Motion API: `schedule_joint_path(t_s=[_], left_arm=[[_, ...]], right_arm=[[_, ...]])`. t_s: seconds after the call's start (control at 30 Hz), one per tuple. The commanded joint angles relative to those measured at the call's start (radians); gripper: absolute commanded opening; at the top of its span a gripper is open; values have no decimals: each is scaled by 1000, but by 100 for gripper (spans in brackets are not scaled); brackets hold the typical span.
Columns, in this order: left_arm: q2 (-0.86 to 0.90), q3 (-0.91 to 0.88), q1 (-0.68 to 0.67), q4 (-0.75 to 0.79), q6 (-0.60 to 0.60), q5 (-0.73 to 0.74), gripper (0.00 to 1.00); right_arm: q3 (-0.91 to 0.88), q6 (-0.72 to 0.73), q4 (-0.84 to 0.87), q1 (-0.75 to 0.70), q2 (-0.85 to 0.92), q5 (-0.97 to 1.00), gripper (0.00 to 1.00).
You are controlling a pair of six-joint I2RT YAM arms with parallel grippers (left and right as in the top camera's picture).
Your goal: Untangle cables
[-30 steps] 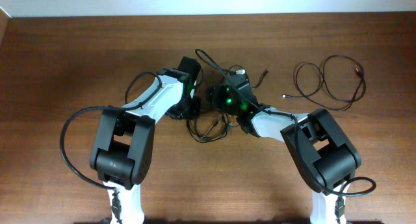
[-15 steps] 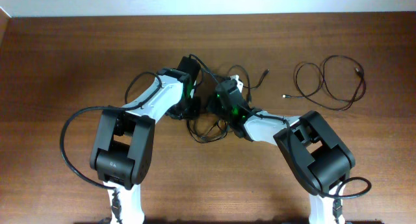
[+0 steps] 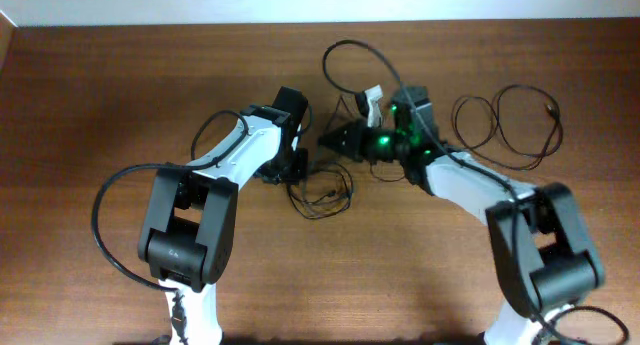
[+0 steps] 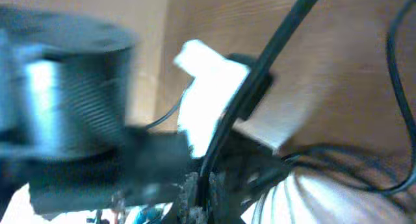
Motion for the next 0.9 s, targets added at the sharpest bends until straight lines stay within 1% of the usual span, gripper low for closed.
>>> schedule_joint_path(t_s=[0.0, 0.07, 0.2, 0.27, 0.3, 0.47, 0.53, 0.57, 0.6, 0.63, 0.67, 0.7, 0.73, 0.8, 0.83, 0.87], left_arm=[[13, -11, 7, 6, -13, -19, 28], [13, -11, 7, 6, -13, -22, 28], [13, -11, 7, 7, -13, -23, 28], [13, -12, 7, 7, -13, -23, 28], [13, -12, 7, 7, -13, -23, 31], [13, -11, 7, 6, -13, -34, 38], [13, -11, 7, 5, -13, -43, 46], [13, -11, 7, 4, -13, -55, 55], [13, -11, 7, 2, -13, -56, 72], [13, -11, 7, 2, -13, -56, 76], [13, -12, 7, 2, -13, -56, 80], [13, -11, 7, 2, -13, -56, 82], [13, -11, 7, 2, -13, -56, 87], [13, -11, 7, 2, -13, -55, 89], [13, -11, 7, 2, -13, -55, 92], [13, -11, 7, 2, -13, -55, 93]], right_arm=[[-6, -85, -73, 1, -132, -75, 4], [-6, -127, -163, 1, -233, -29, 4], [-6, -238, -420, 1, -478, 169, 4], [-6, -291, -560, 1, -628, 280, 4], [-6, -305, -607, 1, -685, 311, 4], [-4, -307, -697, 1, -882, 340, 4], [5, -304, -759, 1, -945, 402, 4], [16, -304, -797, 1, -963, 435, 4], [32, -304, -842, 1, -982, 475, 4], [42, -304, -864, 1, -993, 492, 4], [48, -304, -878, 1, -998, 492, 4], [52, -304, -890, 1, -998, 492, 4], [52, -304, -908, 1, -995, 504, 4], [52, -304, -967, 1, -956, 515, 4], [51, -304, -1024, 1, -909, 515, 4], [51, -305, -1062, 1, -876, 515, 4]])
